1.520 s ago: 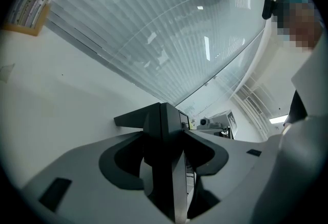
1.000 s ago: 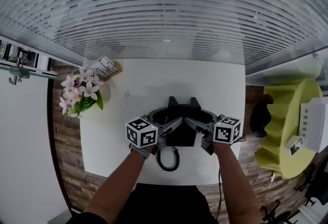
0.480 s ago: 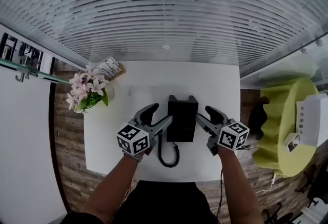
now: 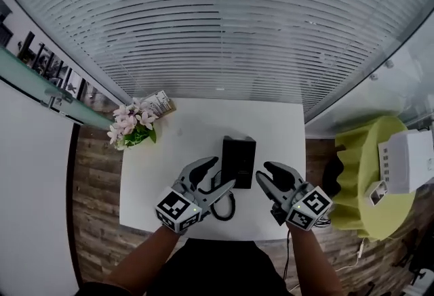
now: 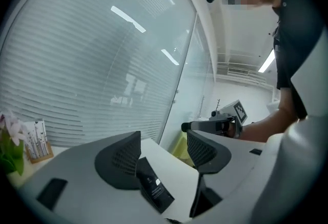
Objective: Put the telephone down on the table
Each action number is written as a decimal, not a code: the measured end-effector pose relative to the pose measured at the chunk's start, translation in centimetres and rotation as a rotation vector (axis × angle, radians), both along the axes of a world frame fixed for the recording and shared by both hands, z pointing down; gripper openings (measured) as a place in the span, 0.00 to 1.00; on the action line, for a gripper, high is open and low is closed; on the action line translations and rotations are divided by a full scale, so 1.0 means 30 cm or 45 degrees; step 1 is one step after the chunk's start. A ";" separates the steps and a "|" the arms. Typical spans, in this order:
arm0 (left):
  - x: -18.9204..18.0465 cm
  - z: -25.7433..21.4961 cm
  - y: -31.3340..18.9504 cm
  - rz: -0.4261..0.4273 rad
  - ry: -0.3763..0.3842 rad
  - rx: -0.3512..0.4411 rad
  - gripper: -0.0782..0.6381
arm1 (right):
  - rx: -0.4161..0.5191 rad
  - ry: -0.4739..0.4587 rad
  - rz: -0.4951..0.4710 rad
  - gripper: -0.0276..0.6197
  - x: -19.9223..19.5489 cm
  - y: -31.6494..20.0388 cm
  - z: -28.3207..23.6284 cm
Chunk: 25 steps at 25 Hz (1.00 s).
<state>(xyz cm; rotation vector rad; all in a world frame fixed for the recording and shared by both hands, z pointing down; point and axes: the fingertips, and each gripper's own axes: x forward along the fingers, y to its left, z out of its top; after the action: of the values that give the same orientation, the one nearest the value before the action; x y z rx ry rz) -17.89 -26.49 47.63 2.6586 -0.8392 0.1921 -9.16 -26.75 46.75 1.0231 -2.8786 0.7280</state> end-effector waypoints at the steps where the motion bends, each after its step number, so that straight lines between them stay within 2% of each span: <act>1: 0.010 -0.037 0.026 0.019 0.006 0.026 0.51 | 0.045 -0.002 -0.017 0.26 -0.010 0.017 -0.046; 4: 0.031 -0.138 0.122 0.039 0.028 0.074 0.46 | 0.158 0.014 -0.037 0.19 -0.029 0.093 -0.169; 6: 0.048 -0.201 0.169 0.039 0.040 0.109 0.41 | 0.214 0.071 -0.042 0.15 -0.036 0.145 -0.219; 11: 0.072 -0.299 0.215 0.010 0.051 0.185 0.15 | 0.361 0.171 -0.043 0.10 -0.086 0.230 -0.315; 12: 0.073 -0.308 0.216 0.002 0.041 0.198 0.13 | 0.372 0.173 -0.041 0.09 -0.095 0.240 -0.325; 17: 0.087 -0.324 0.202 0.000 0.001 0.243 0.12 | 0.328 0.176 -0.003 0.08 -0.113 0.219 -0.325; 25: 0.113 -0.337 0.194 0.003 -0.016 0.266 0.12 | 0.340 0.170 0.003 0.08 -0.116 0.205 -0.336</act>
<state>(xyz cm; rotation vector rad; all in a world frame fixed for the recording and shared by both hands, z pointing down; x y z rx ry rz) -14.49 -20.68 37.53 2.8545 -0.9057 0.1283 -12.63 -20.60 36.67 1.0522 -2.9104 0.2659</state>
